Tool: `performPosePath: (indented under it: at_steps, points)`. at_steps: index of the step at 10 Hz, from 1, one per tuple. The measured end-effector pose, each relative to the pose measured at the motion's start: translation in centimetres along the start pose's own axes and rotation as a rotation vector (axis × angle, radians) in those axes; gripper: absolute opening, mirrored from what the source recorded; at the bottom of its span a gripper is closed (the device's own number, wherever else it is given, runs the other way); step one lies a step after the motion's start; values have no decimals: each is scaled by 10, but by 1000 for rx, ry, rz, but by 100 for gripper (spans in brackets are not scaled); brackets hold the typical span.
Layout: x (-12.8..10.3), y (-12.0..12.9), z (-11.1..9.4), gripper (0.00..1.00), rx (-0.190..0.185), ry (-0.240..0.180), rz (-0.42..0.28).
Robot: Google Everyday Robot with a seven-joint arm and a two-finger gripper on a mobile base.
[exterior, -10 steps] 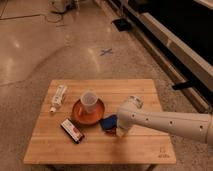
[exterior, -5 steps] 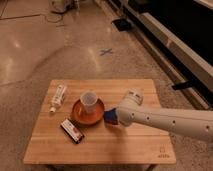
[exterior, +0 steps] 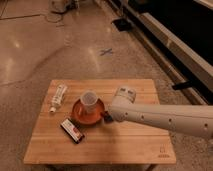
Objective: Place the pepper in the ceramic cup
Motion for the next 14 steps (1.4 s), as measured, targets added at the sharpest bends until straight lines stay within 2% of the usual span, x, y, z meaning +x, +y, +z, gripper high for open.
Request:
performPosePath:
  at_steps: [4, 7, 11, 14]
  points:
    - [30, 10, -29, 0, -61, 51, -35]
    - [51, 22, -46, 0, -97, 72, -50]
    - [77, 35, -58, 0, -140, 71, -87]
    - [91, 48, -53, 0, -153, 52, -96]
